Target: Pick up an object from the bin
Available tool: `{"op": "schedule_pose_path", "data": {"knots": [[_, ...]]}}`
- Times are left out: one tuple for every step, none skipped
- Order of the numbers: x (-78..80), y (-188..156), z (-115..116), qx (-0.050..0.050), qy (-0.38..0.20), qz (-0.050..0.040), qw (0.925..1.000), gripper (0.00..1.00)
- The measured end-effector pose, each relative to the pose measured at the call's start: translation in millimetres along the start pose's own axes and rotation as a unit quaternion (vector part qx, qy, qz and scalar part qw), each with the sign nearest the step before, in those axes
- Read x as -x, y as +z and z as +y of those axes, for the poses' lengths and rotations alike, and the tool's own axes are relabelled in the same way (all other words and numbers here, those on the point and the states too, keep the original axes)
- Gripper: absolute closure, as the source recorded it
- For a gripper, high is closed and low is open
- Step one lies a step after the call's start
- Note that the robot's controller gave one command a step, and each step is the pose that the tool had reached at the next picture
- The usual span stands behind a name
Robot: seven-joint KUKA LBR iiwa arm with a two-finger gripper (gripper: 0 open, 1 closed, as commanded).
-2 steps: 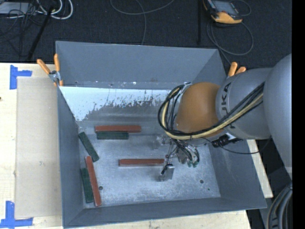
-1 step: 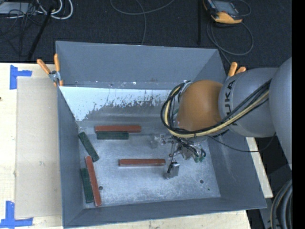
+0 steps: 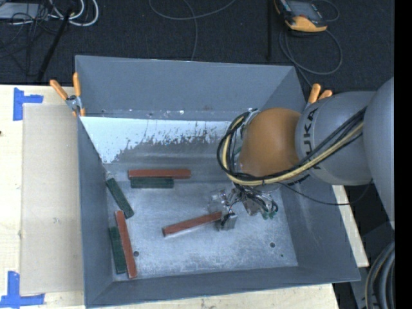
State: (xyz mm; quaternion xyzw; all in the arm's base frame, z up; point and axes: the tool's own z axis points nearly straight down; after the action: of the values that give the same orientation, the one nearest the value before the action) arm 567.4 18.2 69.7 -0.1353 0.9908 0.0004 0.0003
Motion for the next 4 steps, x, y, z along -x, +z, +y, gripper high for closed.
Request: {"op": "schedule_pose_path", "data": {"knots": [[-15.0,-207.8,2.4,-0.002,-0.106,-0.0042,0.9944,1.00],[-17.6,-120.9,33.2,0.002,-0.075,0.0047,0.9972,1.00],[-16.3,-125.6,31.2,0.000,-0.073,0.0008,0.9973,0.00],[-27.2,-0.1,76.3,0.001,-0.063,0.0042,0.9980,0.00]]}}
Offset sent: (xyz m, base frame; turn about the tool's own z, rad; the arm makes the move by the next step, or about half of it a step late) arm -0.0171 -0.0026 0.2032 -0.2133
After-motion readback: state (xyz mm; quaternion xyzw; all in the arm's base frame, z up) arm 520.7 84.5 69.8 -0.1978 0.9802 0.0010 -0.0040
